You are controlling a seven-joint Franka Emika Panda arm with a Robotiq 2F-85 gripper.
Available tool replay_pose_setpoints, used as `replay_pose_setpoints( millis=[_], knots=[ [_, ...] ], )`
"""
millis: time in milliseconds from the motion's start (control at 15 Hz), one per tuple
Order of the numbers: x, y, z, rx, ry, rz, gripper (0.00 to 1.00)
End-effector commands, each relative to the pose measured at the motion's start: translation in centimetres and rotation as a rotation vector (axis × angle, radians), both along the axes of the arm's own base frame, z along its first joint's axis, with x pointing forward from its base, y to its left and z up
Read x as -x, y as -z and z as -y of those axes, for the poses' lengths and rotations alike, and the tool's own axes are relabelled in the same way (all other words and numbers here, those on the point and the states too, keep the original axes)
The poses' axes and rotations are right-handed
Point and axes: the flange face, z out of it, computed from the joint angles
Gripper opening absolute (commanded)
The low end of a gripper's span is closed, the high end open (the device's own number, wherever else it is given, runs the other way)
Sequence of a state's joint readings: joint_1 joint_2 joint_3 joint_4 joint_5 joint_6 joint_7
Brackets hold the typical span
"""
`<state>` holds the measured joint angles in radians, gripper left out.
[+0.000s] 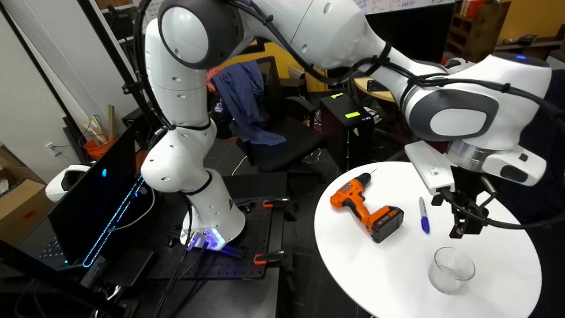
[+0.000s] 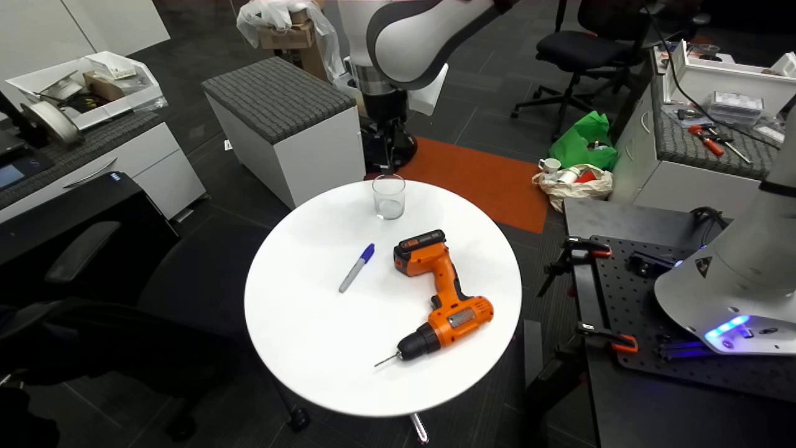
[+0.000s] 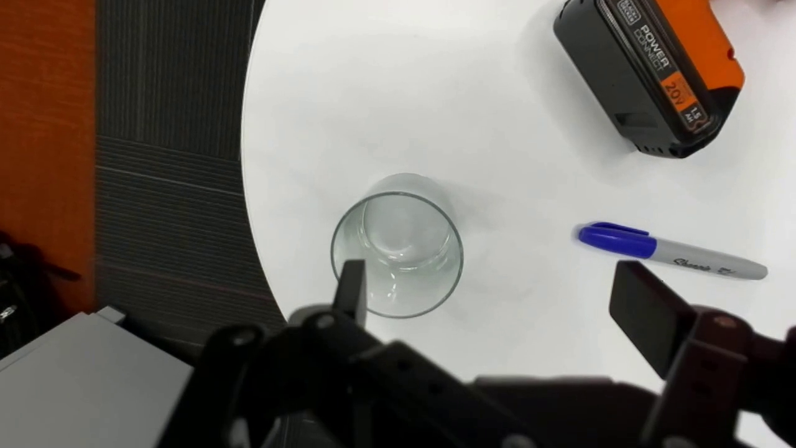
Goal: Move the glass container to the left
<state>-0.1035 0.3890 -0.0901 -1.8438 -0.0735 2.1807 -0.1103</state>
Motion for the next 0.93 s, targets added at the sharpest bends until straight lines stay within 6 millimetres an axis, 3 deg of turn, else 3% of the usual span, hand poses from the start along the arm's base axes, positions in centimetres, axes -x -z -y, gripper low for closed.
replay_pose_setpoints(
  millis=[0, 333, 867],
  knots=[
    [-0.2, -0.2, 0.0, 0.003, -0.022, 0.046, 1.00],
    [-0.9, 0.9, 0.3, -0.005, -0.032, 0.087, 1.00],
    [-1.0, 4.6, -0.2, -0.028, -0.089, 0.076, 1.00]
  ],
)
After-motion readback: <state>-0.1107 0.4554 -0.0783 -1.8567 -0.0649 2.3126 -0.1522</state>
